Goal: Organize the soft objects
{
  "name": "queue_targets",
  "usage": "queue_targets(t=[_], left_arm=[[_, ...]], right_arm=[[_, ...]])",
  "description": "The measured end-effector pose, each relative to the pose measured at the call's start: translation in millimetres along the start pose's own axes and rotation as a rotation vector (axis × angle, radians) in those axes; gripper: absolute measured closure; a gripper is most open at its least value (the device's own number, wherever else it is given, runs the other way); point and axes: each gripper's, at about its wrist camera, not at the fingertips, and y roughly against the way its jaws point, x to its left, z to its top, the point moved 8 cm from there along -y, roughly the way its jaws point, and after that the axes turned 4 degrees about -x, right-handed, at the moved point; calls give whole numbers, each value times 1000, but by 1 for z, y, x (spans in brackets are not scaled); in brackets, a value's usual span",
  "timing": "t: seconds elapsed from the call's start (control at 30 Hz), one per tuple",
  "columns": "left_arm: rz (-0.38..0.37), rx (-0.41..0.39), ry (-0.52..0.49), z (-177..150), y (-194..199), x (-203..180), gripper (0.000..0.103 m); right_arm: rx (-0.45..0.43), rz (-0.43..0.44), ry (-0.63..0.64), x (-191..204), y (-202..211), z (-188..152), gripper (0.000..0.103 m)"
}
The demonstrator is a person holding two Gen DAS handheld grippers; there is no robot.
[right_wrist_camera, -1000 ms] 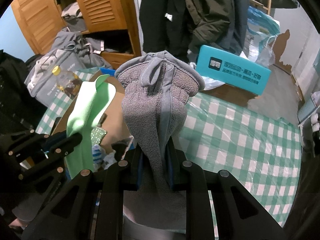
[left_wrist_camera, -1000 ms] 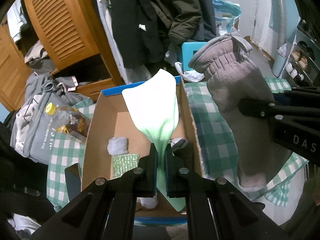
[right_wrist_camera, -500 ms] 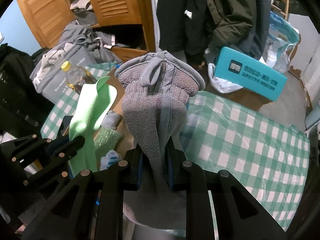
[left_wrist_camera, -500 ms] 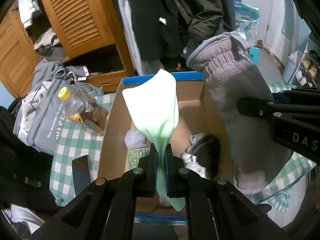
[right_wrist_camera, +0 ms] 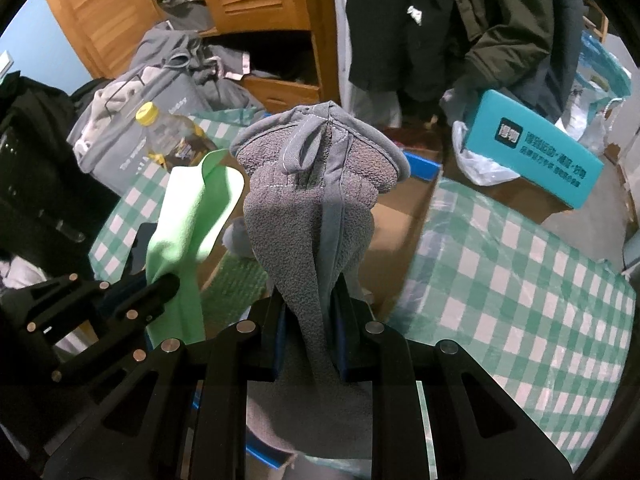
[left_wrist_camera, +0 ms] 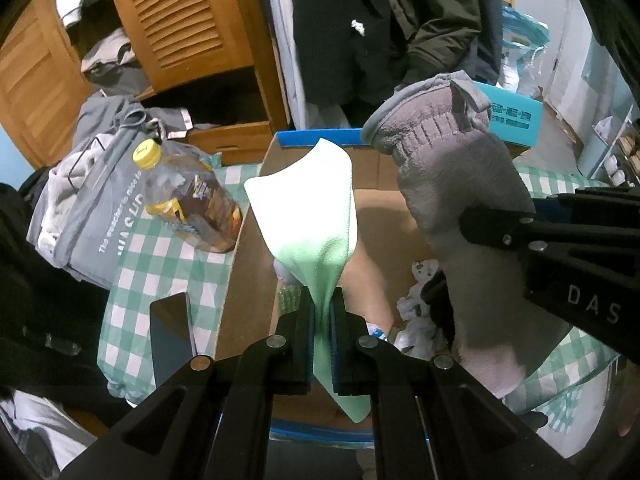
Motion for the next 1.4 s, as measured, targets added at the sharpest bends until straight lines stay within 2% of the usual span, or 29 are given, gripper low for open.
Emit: queue_targets(t=[0.2, 0.27, 0.33, 0.4, 0.47, 0.5, 0.57, 0.73, 0.87, 1.17, 1.3, 1.4], left_arm=[[9, 18, 18, -2, -5, 8, 96], [14, 25, 17, -3, -6, 9, 96], [20, 29, 18, -3, -6, 11, 94], [22, 28, 20, -3, -5, 12, 88], [28, 24, 21, -2, -3, 13, 71], [33, 17, 20, -1, -1, 14, 67], [39, 2, 17, 2, 2, 14, 57], [42, -10, 12, 4, 8, 13, 47], [47, -19, 7, 5, 13, 13, 40], [49, -74, -18, 13, 37, 3, 22], [44, -91, -36, 15, 45, -5, 21], [42, -108, -46, 17, 52, -11, 13]], right_arm=[[18, 27, -9, 6, -10, 1, 83], [28, 30, -16, 6, -12, 1, 70], [23, 16, -21, 4, -12, 2, 65], [20, -2, -18, 2, -12, 2, 62], [14, -11, -17, 0, -10, 2, 61], [9, -15, -17, 0, -8, 3, 59], [-6, -17, -9, 0, -2, 6, 47], [-41, -46, 7, -4, 12, 10, 44], [-56, -65, 2, -11, 24, 7, 36], [-92, -97, -36, -34, 53, -2, 29], [-108, -100, -52, -41, 65, -7, 28], [-115, -103, -59, -46, 72, -12, 27]])
